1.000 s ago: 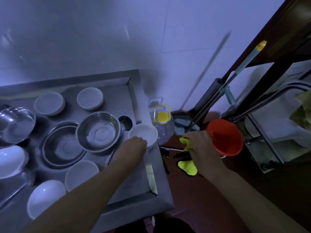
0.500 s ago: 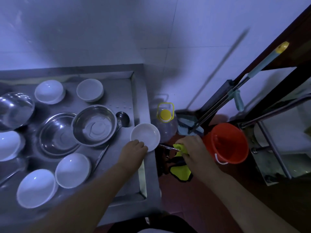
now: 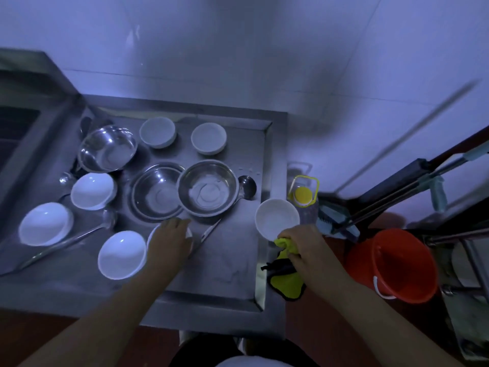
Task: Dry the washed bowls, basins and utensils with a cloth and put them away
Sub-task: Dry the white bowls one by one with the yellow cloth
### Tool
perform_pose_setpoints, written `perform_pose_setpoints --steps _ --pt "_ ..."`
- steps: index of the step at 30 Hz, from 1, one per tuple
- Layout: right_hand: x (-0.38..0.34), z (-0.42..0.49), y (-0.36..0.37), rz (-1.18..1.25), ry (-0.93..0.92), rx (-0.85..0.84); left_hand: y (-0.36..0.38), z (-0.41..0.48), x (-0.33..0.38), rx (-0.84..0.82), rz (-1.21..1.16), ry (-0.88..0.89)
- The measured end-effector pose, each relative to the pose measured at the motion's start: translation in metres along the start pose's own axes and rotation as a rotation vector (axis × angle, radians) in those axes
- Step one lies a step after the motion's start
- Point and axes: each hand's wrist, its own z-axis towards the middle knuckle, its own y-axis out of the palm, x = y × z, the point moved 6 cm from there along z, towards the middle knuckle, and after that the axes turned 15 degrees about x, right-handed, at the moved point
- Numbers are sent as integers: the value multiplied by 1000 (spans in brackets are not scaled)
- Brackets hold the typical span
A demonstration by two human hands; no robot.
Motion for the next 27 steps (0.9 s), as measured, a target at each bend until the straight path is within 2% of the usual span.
perform_pose_setpoints --steps 4,6,12,14,17,18,20,23,27 --pt "-38 2 24 -5 -55 -14 9 -5 -75 -189 142 -164" --pt "-53 1 38 -27 -67 -13 20 -9 -95 -268 128 -174" --pt "-97 -15 95 -78 74 -91 33 0 -115 -185 -120 -45" --pt "-113 -18 115 -100 147 -102 23 1 -118 -208 -194 -52" --pt "-145 -10 136 -164 124 -10 -27 13 -118 -132 -278 -101" --pt "-157 -5 140 -129 173 20 -41 16 -122 -65 -327 -143" --pt "-176 3 147 -20 288 30 -69 17 -124 -67 -479 -186" --pt "-206 18 138 47 288 221 -122 20 -131 39 -659 -159" --pt "-234 31 111 81 292 386 -178 30 -136 -27 -848 -117"
